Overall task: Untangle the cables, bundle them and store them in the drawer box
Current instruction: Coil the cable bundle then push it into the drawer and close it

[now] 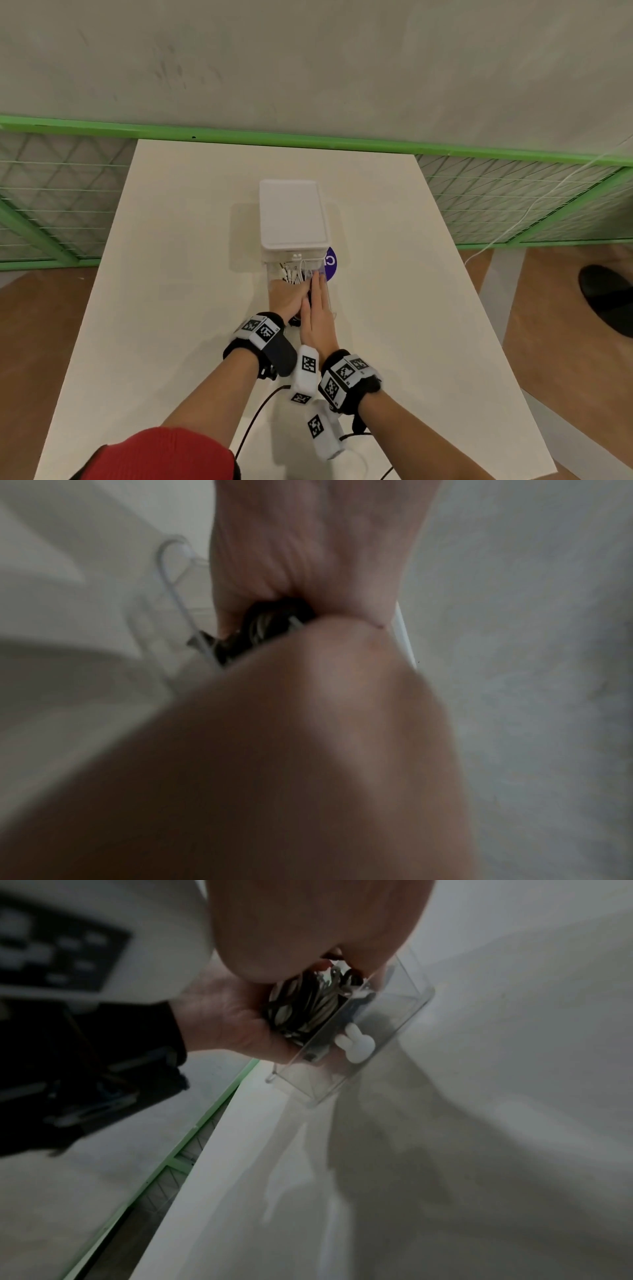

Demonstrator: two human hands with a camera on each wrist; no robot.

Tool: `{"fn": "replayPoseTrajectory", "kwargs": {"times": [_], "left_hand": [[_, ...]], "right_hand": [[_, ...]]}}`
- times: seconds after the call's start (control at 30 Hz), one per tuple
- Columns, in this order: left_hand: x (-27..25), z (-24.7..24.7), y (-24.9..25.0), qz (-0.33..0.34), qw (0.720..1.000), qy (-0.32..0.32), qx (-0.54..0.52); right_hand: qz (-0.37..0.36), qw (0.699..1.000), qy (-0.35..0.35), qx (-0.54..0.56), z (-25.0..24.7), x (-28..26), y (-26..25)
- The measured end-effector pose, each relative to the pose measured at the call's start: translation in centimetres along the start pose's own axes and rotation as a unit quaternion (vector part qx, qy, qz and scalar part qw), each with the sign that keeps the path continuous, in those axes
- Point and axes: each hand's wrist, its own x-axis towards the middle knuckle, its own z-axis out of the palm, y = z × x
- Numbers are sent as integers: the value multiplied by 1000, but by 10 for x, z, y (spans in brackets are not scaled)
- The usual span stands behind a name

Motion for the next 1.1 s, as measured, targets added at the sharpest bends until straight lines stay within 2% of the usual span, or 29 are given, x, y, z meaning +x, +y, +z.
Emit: {"fn": "replayPoseTrajectory", "kwargs": {"times": [0.23,0.33,0.43,0.63,0.73,0.8,1.0,1.1], "left_hand": [[-6,2,-8,49,998,-16,-42],[-2,2,-9,79,997,5,-20],[3,2,-10,72,997,13,34],[3,0,-9,92,992,75,39],[3,0,-10,53,994,41,81],[9,-1,-4,13,996,9,93],[7,0,3,-15,993,-8,114],[11,-4,2,-17,993,-35,110]], "right_hand": [[-25,999,33,-20,5,-2,5],[-18,999,30,-10,3,-5,4],[-12,1000,22,-12,3,-4,4],[-54,994,11,-93,6,-5,0],[-87,980,-6,-182,9,-9,5],[-77,972,-10,-223,11,-3,9],[-106,962,-43,-247,5,2,14],[-103,951,-30,-291,7,4,11]]}}
